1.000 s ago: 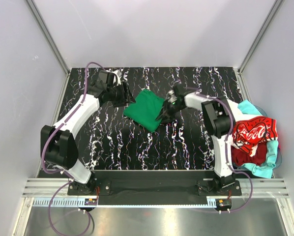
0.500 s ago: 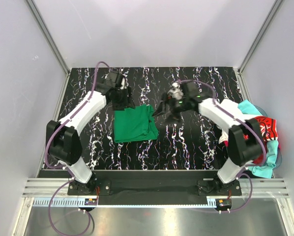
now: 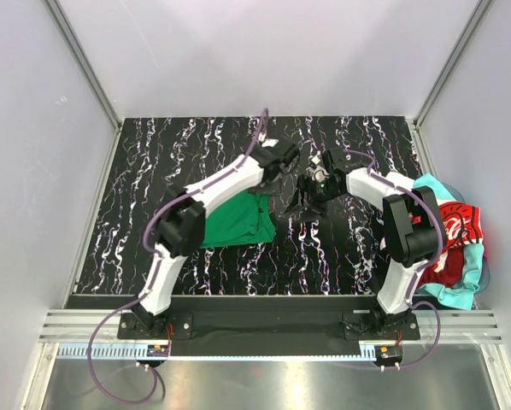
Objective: Fold and stack the t-shirts
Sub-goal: Fold the tshirt
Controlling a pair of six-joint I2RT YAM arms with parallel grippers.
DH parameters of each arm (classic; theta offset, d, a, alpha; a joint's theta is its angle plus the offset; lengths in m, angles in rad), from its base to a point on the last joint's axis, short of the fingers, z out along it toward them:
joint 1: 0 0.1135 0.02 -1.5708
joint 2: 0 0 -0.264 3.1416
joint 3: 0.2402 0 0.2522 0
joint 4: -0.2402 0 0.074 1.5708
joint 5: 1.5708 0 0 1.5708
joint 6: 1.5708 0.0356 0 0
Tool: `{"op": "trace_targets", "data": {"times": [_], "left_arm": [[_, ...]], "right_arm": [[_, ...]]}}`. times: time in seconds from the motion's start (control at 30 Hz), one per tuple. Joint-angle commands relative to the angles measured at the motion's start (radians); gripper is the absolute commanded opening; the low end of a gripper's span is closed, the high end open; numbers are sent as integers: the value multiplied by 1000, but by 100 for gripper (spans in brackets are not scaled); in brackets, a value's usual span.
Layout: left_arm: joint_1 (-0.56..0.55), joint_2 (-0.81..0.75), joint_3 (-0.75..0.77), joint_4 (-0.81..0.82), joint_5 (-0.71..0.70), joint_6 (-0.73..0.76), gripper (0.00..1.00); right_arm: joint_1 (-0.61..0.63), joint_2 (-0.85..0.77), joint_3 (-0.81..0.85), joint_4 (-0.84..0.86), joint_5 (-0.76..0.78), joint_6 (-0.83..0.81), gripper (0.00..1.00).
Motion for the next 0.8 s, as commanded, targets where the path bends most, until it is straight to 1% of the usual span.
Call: {"op": "trace_targets", "data": {"times": [0.0, 0.03, 0.1, 0.27, 0.4, 0.53, 0.57, 0.63, 0.67, 0.7, 0.73, 0.77], "left_arm": [[-24, 48, 68, -131, -186, -76, 54], [-27, 56, 70, -137, -200, -92, 57], [-29, 82, 79, -148, -205, -110, 60], [-36, 125, 93, -183, -240, -144, 60], [-38, 146, 80, -178, -226, -153, 59], [-38, 154, 71, -171, -214, -156, 54], [-38, 146, 60, -160, -207, -147, 52], [-38, 145, 56, -152, -200, -139, 50], [-38, 143, 51, -149, -199, -136, 46], [-38, 143, 48, -145, -196, -130, 43], [-38, 143, 47, -143, -197, -127, 43], [-38, 143, 45, -141, -197, -124, 36]], "right_arm": [[-2, -13, -7, 71, -10, 6, 68], [-2, -10, -17, 66, -12, 2, 70], [-2, -8, -23, 66, -16, -4, 72], [-2, -7, -35, 89, -27, 22, 72], [-2, 21, -29, 100, -38, 43, 71], [-1, 56, -35, 150, -65, 81, 67], [-1, 62, -40, 161, -71, 91, 63], [-1, 79, -40, 184, -82, 111, 60], [-1, 87, -40, 193, -88, 126, 55], [1, 99, -32, 207, -96, 132, 53], [4, 107, -28, 216, -102, 137, 52], [4, 114, -20, 224, -111, 144, 47]]}}
